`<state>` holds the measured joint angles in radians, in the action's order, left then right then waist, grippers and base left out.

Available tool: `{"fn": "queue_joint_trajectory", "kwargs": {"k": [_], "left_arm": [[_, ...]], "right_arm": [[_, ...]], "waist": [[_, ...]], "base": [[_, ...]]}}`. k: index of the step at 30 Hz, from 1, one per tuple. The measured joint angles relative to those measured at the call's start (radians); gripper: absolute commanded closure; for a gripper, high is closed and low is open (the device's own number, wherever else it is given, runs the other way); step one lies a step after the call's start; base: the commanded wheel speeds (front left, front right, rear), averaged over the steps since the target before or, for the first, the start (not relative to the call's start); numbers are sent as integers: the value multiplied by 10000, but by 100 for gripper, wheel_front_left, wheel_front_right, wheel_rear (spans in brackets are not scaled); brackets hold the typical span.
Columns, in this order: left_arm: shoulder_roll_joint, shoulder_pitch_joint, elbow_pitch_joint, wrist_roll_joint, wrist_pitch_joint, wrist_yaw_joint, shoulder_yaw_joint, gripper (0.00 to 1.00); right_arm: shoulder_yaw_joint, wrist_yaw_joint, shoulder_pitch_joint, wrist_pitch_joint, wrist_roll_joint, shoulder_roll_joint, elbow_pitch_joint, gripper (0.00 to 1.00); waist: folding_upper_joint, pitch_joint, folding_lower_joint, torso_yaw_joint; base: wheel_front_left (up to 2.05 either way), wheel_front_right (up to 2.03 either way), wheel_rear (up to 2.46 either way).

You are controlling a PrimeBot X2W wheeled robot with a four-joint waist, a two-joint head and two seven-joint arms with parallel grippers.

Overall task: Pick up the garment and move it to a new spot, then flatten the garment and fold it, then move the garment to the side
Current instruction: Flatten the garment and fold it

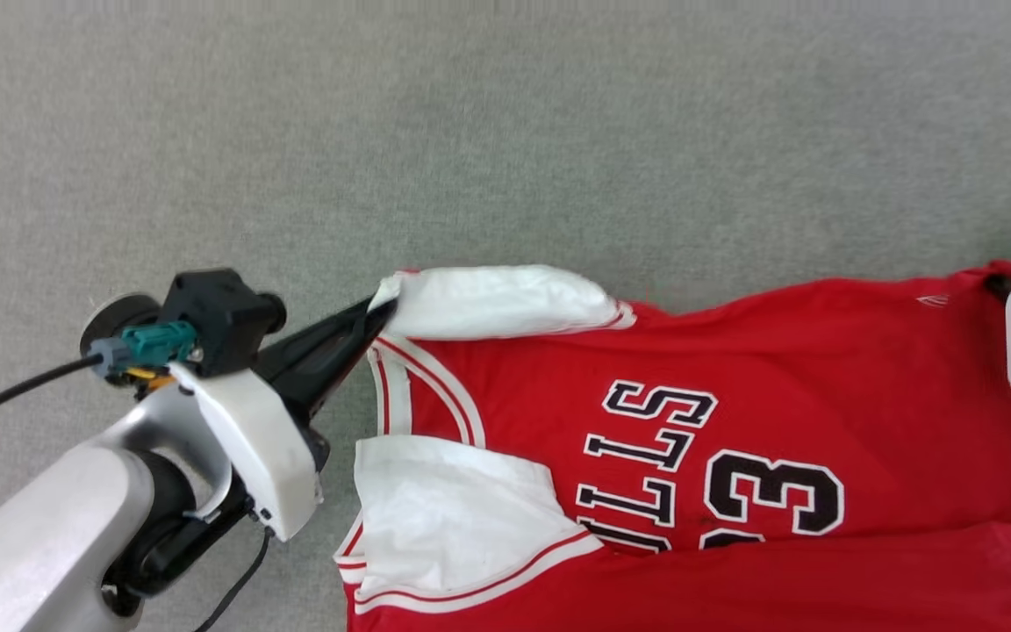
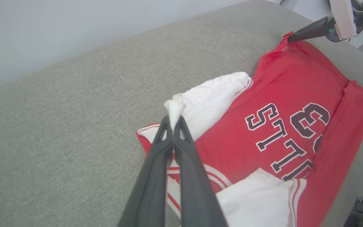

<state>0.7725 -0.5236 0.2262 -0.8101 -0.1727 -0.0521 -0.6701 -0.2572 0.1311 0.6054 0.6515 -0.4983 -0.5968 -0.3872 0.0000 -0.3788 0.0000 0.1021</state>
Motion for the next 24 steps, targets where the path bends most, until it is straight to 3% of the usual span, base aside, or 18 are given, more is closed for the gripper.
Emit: {"fn": "queue_joint_trajectory", "kwargs": {"k": [7,15,24], "left_arm": [[242,828,-174,-313,272,276,86,100],[562,2206,75,-669,397,771,-44,100],[755,3676,65,-1016,332,1290,-485,100]], "right_arm": [[305,0,-818,-738,-314,-161,255,100],[922,0,-2866,-1333,-769,-151,1335,100],[1191,0,-5193,-1411,-796,-111,2489,100]], "waist": [[0,1033,0,-308],[0,2115,0,-534],[0,2459,-1,-663]], "base": [[0,0,0],[0,0,0],[0,0,0]]}}
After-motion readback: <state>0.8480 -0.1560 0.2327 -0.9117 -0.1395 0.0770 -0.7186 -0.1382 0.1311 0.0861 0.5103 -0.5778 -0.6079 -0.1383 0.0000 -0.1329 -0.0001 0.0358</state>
